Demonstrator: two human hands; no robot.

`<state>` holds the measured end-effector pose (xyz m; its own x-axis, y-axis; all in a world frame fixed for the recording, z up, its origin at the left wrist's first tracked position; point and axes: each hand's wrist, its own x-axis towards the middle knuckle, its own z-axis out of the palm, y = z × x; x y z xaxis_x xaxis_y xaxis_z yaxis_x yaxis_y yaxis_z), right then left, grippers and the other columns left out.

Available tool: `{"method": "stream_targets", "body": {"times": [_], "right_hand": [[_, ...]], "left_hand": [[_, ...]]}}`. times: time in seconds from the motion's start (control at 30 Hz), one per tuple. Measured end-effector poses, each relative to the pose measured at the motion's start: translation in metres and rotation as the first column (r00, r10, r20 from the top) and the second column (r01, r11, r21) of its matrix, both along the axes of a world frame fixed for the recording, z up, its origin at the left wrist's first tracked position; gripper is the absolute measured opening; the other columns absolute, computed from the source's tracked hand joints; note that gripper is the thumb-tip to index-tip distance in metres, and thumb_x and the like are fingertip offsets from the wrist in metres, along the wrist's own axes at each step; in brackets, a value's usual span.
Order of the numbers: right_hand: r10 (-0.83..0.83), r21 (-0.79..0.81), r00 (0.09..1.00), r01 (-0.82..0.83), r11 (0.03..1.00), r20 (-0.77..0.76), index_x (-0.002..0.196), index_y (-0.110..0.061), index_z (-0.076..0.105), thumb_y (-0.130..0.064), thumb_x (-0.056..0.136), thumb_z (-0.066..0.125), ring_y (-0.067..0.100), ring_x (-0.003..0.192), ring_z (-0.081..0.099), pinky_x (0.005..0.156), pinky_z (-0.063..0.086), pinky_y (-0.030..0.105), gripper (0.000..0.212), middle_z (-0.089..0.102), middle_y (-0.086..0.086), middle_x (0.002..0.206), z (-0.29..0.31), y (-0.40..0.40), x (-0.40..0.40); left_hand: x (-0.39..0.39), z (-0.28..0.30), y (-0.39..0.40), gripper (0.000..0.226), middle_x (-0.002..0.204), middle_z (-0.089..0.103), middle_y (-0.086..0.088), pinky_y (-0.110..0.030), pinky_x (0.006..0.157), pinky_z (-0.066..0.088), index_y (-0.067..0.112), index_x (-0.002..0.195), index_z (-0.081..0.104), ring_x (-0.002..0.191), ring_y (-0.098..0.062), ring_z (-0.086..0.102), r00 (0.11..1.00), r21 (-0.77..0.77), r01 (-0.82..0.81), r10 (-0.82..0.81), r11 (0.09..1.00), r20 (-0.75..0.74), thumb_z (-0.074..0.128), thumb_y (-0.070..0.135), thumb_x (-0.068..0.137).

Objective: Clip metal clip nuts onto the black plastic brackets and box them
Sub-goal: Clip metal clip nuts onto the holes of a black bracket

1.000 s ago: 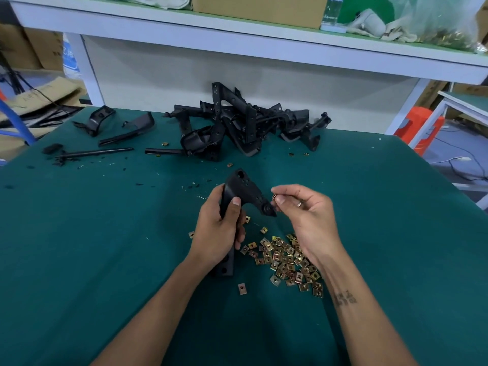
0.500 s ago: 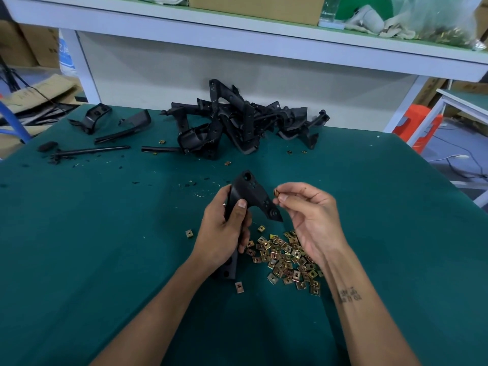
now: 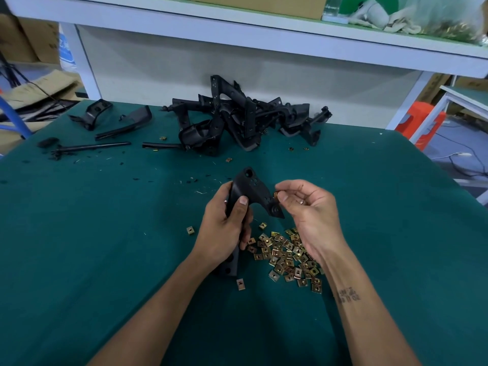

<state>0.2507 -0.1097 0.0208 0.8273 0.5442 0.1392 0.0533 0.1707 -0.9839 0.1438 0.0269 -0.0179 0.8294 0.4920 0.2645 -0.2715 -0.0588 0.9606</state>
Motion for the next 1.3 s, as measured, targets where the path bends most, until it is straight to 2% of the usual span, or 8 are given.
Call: {"method": "stream_targets", "body": {"times": [0.2, 0.3, 0.47, 0.67, 0.83, 0.93, 1.07, 1.3], "right_hand": [[0.032, 0.016, 0.997, -0.031, 0.999, -0.076, 0.09, -0.018, 0.081, 0.004, 0.098, 0.06, 0.01, 0.075, 0.063, 0.07, 0.054, 0.026, 0.031, 0.069, -0.001, 0.076, 0.0013, -0.0025, 0.0014], [0.057, 0.103, 0.982, -0.039, 0.994, -0.179, 0.09, -0.01, 0.08, 0.008, 0.095, 0.06, 0.012, 0.075, 0.064, 0.062, 0.052, 0.022, 0.028, 0.071, 0.007, 0.084, 0.004, -0.0037, 0.0005], [0.106, 0.199, 0.96, -0.054, 0.979, -0.259, 0.106, 0.004, 0.074, 0.014, 0.092, 0.058, 0.02, 0.08, 0.07, 0.074, 0.057, 0.02, 0.023, 0.072, 0.015, 0.089, 0.0044, -0.0081, 0.0037], [-0.008, 0.083, 0.999, 0.012, 0.996, -0.053, 0.098, -0.007, 0.076, 0.006, 0.097, 0.059, 0.019, 0.075, 0.068, 0.069, 0.055, 0.023, 0.021, 0.074, 0.011, 0.086, 0.0014, -0.005, 0.0027], [-0.048, -0.052, 0.989, 0.055, 0.997, 0.142, 0.092, -0.026, 0.083, -0.007, 0.091, 0.071, 0.014, 0.084, 0.072, 0.08, 0.056, 0.023, 0.022, 0.078, 0.007, 0.089, -0.0004, -0.003, -0.0004], [-0.049, -0.067, 0.988, 0.06, 0.996, 0.146, 0.093, -0.026, 0.083, -0.007, 0.087, 0.075, 0.013, 0.08, 0.069, 0.078, 0.056, 0.023, 0.021, 0.076, 0.015, 0.086, -0.0009, -0.0014, -0.0019], [-0.06, -0.044, 0.992, 0.065, 0.997, 0.111, 0.091, -0.023, 0.083, -0.003, 0.086, 0.078, 0.012, 0.084, 0.075, 0.076, 0.056, 0.018, 0.021, 0.08, 0.004, 0.089, 0.0024, -0.0031, -0.0019], [0.022, -0.181, 0.988, 0.007, 0.983, 0.153, 0.088, -0.028, 0.08, -0.01, 0.096, 0.067, 0.012, 0.084, 0.073, 0.083, 0.061, 0.033, 0.023, 0.078, 0.0, 0.088, 0.004, -0.0039, -0.0048]], "left_hand": [[0.0, -0.0003, 0.0006, 0.011, 0.074, 0.055, -0.009, -0.031, 0.039, 0.042, 0.018, 0.115, 0.052, 0.042, -0.026, 0.045, 1.0, -0.01, 0.008, -0.008, 1.0, -0.005, 0.042, 0.019, 0.111], [0.0004, -0.0016, 0.001, 0.012, 0.074, 0.055, -0.007, -0.032, 0.04, 0.043, 0.02, 0.117, 0.053, 0.041, -0.026, 0.045, 1.0, -0.014, 0.017, -0.017, 1.0, -0.002, 0.042, 0.02, 0.11], [0.0011, -0.003, 0.0016, 0.012, 0.074, 0.055, -0.006, -0.033, 0.04, 0.043, 0.02, 0.117, 0.053, 0.04, -0.026, 0.045, 1.0, -0.003, 0.013, -0.013, 1.0, -0.001, 0.043, 0.023, 0.11], [0.0012, -0.0032, 0.0019, 0.011, 0.074, 0.056, -0.006, -0.033, 0.04, 0.043, 0.016, 0.114, 0.052, 0.04, -0.026, 0.045, 1.0, 0.011, 0.001, -0.001, 1.0, 0.0, 0.043, 0.021, 0.11], [0.0021, -0.0046, 0.0019, 0.011, 0.075, 0.057, -0.009, -0.032, 0.039, 0.044, 0.015, 0.113, 0.052, 0.04, -0.026, 0.046, 1.0, 0.029, -0.009, 0.009, 1.0, 0.006, 0.042, 0.02, 0.111], [0.0027, -0.006, 0.0026, 0.011, 0.074, 0.056, -0.008, -0.031, 0.039, 0.043, 0.016, 0.112, 0.052, 0.04, -0.026, 0.046, 1.0, 0.032, -0.01, 0.01, 0.999, 0.012, 0.043, 0.022, 0.11], [0.0032, -0.0067, 0.0031, 0.011, 0.074, 0.056, -0.008, -0.03, 0.039, 0.043, 0.019, 0.109, 0.053, 0.039, -0.026, 0.046, 1.0, 0.041, -0.01, 0.01, 0.999, 0.017, 0.044, 0.024, 0.11], [0.0022, -0.0053, 0.0027, 0.011, 0.073, 0.057, -0.009, -0.031, 0.038, 0.043, 0.02, 0.11, 0.054, 0.039, -0.026, 0.046, 1.0, 0.046, -0.02, 0.019, 0.999, 0.025, 0.043, 0.022, 0.11]]}}
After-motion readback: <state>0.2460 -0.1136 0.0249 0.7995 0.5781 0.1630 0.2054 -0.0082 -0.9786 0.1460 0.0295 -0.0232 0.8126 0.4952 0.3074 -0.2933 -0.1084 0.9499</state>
